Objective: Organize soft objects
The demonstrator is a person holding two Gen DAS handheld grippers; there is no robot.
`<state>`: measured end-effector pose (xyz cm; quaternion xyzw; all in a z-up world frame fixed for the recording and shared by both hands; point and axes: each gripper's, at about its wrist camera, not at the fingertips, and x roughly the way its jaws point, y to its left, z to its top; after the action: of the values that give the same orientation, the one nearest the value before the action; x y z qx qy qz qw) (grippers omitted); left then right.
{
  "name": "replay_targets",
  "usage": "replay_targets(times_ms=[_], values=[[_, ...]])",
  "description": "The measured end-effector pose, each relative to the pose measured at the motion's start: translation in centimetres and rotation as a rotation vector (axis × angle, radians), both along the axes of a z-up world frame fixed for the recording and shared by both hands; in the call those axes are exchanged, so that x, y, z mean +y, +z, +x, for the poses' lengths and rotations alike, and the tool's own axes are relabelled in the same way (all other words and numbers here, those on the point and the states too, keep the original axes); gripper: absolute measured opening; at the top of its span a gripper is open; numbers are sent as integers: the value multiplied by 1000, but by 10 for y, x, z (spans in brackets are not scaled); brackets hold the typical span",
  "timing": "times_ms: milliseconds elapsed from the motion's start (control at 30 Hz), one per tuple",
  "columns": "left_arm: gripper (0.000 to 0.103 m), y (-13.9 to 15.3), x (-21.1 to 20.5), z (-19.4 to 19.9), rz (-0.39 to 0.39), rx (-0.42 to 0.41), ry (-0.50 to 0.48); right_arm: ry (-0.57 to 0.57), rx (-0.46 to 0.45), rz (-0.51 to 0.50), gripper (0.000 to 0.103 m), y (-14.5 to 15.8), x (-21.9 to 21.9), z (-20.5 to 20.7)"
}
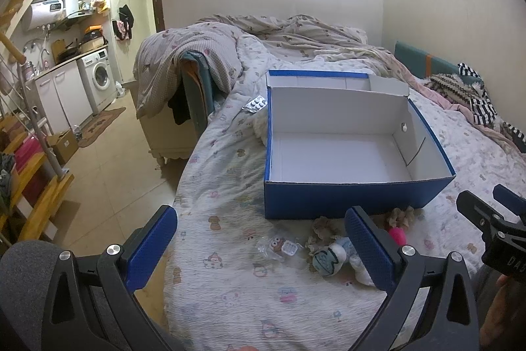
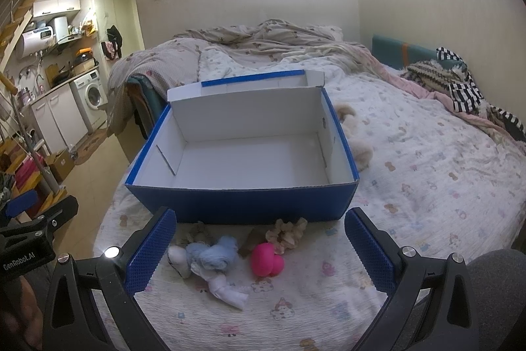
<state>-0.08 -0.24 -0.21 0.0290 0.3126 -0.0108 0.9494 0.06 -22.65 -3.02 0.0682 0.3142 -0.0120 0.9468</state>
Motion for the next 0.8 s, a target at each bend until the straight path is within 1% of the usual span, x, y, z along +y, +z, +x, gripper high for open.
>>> replay_targets(times_ms=[800], values=[[102, 4, -5, 0, -3, -2, -9, 0, -3, -1, 103, 2, 2, 1]])
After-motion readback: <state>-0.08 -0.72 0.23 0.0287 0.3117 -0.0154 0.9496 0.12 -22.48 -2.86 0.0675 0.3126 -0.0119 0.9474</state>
